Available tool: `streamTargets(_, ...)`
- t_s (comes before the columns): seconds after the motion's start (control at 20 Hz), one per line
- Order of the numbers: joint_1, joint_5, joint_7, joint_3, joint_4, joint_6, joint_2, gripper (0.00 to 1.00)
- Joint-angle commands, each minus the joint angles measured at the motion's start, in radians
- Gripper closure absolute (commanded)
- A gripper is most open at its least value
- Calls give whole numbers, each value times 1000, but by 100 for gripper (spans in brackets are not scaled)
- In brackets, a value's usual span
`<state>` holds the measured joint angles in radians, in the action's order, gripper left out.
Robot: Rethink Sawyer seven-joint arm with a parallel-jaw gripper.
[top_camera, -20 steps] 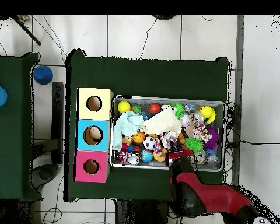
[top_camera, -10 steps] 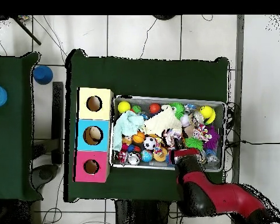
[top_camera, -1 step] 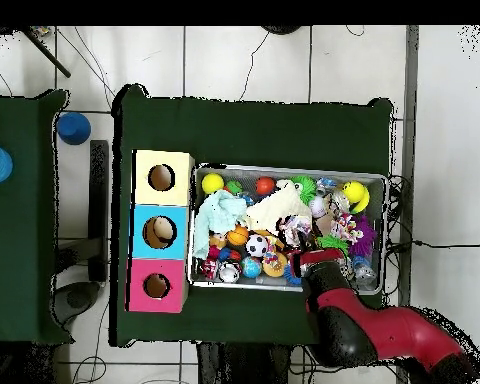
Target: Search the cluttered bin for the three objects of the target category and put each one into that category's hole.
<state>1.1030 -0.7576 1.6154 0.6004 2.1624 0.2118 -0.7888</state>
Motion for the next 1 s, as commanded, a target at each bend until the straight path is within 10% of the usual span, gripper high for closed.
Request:
streamTargets(0.05,59,56,70,154,75,-223,-51,100)
streamTargets(0.55,177,166,-8,197,205,-432,-115,100)
streamTargets(1.0,192,118,12,155,256,-435,-137,100)
